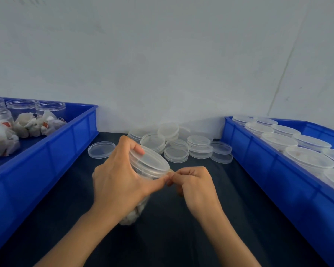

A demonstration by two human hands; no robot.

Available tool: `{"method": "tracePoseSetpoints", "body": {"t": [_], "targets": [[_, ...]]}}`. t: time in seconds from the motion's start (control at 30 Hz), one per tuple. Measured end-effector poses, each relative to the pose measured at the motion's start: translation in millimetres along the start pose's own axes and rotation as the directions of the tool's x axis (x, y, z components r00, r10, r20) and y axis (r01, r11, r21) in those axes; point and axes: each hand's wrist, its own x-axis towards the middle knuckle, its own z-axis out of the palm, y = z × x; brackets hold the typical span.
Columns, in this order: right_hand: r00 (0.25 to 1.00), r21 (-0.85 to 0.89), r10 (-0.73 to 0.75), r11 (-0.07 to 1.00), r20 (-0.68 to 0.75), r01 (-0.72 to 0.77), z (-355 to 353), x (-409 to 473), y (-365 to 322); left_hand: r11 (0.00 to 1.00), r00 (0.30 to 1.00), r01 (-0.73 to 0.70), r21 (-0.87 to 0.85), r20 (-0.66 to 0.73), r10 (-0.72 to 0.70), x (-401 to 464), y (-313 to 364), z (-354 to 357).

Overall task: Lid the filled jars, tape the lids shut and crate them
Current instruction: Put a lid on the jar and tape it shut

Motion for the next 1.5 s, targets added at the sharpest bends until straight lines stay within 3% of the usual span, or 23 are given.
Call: {"method": "tracePoseSetpoints", "body": {"t": [0.47,0.6,0.63,0.7,0.77,0.83,0.93,1.07,1.2,1.37,1.5], "targets": [[0.999,0.085,0.034,0.996,0.008,-0.034,0,9,6,0.997,0.999,0.054,-0.062,0.008,-0.054,-4,-2,0],[0.999,0.034,0.038,0.999,0.022,-0.039,6,9,4,0.991,0.995,0.095,-0.096,0.029,-0.093,-4,-1,-1],[0.998,-0.013,0.051,0.999,-0.045,-0.052,-3,12,5,0.971,0.991,0.134,-0.196,0.052,-0.126,-2,-6,-7],[0.944,-0.108,0.097,0.985,-0.316,-0.138,-46,23,15,0.852,0.984,0.179,-0.492,0.071,-0.166,4,-18,-23],[0.884,-0.044,0.116,0.988,-0.452,-0.151,-72,20,24,0.824,0.970,0.180,-0.537,-0.043,-0.240,9,-38,-43],[0.923,-0.099,0.026,0.993,-0.385,-0.069,-61,12,25,0.884,0.953,0.224,-0.411,-0.097,-0.287,10,-42,-40],[0.961,-0.261,-0.110,0.965,-0.256,0.041,-19,9,19,0.892,0.957,0.247,-0.380,-0.048,-0.285,13,-28,-25],[0.936,-0.345,-0.276,0.919,-0.220,0.189,-13,11,22,0.879,0.959,0.242,-0.411,-0.038,-0.282,14,-28,-17],[0.906,-0.367,-0.419,0.854,-0.063,0.369,-4,9,28,0.866,0.961,0.242,-0.438,-0.015,-0.276,16,-30,-16],[0.857,-0.473,-0.486,0.722,0.172,0.504,4,10,35,0.843,0.954,0.276,-0.461,0.025,-0.299,15,-33,-11],[0.827,-0.508,-0.509,0.661,0.237,0.553,11,12,39,0.820,0.944,0.307,-0.483,0.048,-0.326,14,-37,-5]]}}
